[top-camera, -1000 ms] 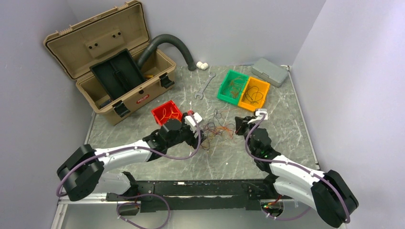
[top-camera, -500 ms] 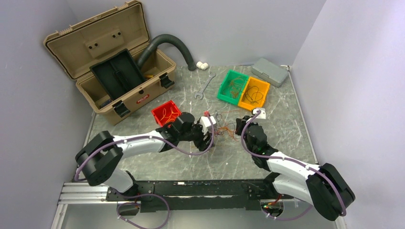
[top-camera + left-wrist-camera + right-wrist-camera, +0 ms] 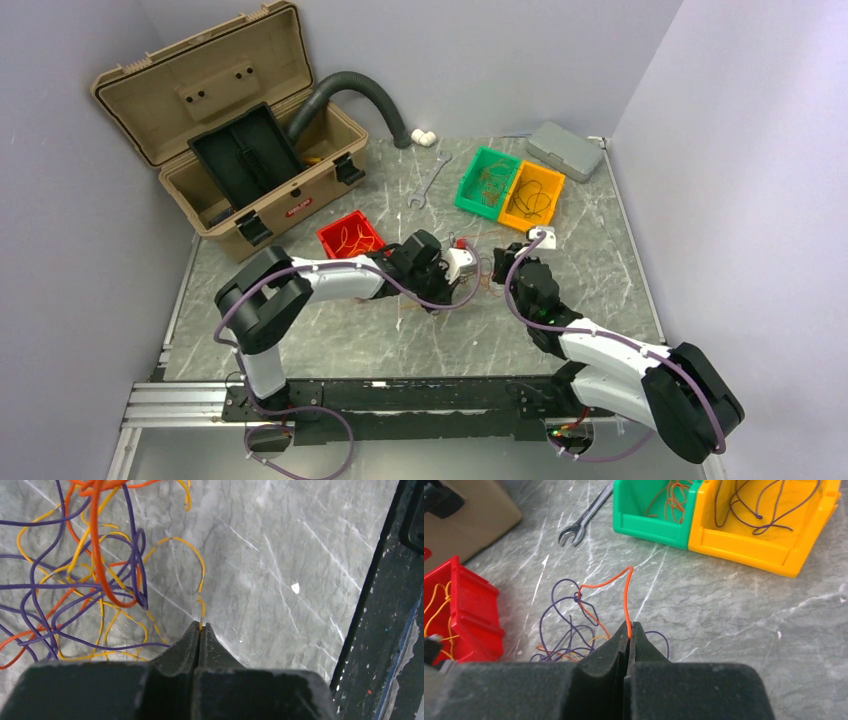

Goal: Untangle the cables

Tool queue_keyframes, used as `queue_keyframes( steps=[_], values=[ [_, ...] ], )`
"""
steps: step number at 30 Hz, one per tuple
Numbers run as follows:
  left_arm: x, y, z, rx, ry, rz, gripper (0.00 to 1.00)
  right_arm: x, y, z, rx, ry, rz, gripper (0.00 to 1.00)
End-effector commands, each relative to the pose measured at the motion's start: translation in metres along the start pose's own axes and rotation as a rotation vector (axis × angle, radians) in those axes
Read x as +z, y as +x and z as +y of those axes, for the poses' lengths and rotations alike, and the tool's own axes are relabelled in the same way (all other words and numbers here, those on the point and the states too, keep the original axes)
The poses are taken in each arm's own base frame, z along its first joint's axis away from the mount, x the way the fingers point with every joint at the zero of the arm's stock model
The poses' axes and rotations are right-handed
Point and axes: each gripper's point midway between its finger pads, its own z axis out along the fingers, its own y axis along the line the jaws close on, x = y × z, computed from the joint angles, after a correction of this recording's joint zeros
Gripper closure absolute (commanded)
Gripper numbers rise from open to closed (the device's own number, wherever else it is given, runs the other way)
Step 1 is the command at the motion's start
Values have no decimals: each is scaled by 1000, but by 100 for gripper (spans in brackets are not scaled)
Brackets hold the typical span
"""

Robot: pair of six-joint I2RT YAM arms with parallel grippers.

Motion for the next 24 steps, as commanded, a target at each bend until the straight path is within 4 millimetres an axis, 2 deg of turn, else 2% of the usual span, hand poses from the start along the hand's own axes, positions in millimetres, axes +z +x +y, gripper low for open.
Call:
queue_keyframes(
  steps=[1,4,5,7,10,11,14,16,19,21,22,24],
  values=[
    [-30,-32,-20,58,32,-133,100,4,-23,-14,50,124,-66,100],
    [-71,-56,-28,54,-9,-320,100,-1,-24,-59,104,405,-92,100],
    [-88,-68,-27,46,-38,-395,100,-8,-20,-77,113,509,-88,100],
    [-121,-79,-21,-18,-108,-483,100,-22,-20,-103,157,655,-114,100],
    [-179,-91,5,-184,-302,-579,100,-43,-22,-130,253,786,-185,100],
    [-211,-99,19,-246,-412,-638,100,-52,-24,-139,288,824,-220,100],
    [-270,-89,47,-410,-608,-682,100,-71,-28,-154,367,859,-324,100],
    [-299,-85,56,-461,-670,-715,100,-79,-33,-158,396,859,-369,100],
    [-321,-81,64,-516,-743,-731,100,-85,-35,-161,408,871,-386,100],
    [-317,-89,60,-479,-696,-714,100,-79,-40,-155,369,843,-358,100],
    [-312,-97,53,-433,-637,-706,100,-69,-45,-144,314,780,-319,95],
    [-300,-118,34,-336,-486,-709,100,-43,-52,-107,158,547,-218,79]
  ],
)
